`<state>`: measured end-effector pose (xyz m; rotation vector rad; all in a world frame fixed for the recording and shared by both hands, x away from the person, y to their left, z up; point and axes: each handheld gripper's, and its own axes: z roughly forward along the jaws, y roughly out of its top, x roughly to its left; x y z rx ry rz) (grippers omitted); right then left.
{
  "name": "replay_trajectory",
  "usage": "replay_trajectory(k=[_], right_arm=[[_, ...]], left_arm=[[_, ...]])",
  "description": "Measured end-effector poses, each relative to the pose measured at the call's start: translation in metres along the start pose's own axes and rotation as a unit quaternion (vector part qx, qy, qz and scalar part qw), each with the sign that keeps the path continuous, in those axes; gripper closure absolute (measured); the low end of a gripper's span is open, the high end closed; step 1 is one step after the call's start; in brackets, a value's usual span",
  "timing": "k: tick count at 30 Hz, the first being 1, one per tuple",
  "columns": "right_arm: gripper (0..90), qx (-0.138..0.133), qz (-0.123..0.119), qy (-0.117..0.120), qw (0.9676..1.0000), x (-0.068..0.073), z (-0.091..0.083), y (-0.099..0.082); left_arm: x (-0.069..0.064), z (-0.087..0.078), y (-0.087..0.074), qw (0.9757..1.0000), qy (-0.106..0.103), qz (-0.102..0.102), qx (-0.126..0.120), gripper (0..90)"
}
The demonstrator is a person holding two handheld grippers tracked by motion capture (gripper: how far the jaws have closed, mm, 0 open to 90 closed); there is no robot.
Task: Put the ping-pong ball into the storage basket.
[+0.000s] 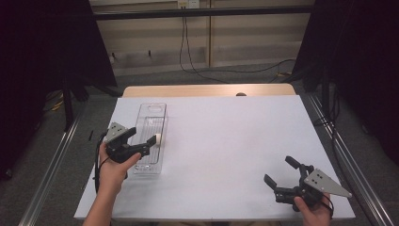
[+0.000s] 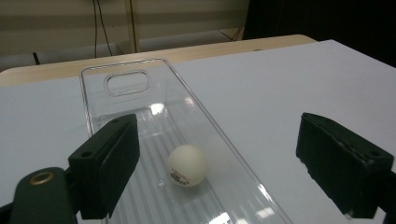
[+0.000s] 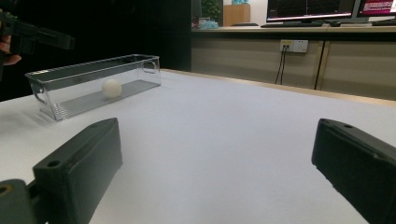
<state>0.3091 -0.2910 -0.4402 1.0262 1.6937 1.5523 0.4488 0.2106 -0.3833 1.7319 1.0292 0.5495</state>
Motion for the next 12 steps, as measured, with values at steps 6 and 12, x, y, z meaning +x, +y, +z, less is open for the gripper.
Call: replay_trajectory(k=[6,12], right_arm=[[1.1,0.001,-0.001,0.002,1.0000,0.001,0.000,0.000],[1.1,0.002,0.000,0.004,1.0000,0.001,0.001,0.000]], left_arm=[[-0.002,-0.013,-0.014,0.9998,0.008,0.003,-0.016,11.2],[-0.004,-0.020,-0.025,0.9996,0.001,0.005,-0.027,7.4]])
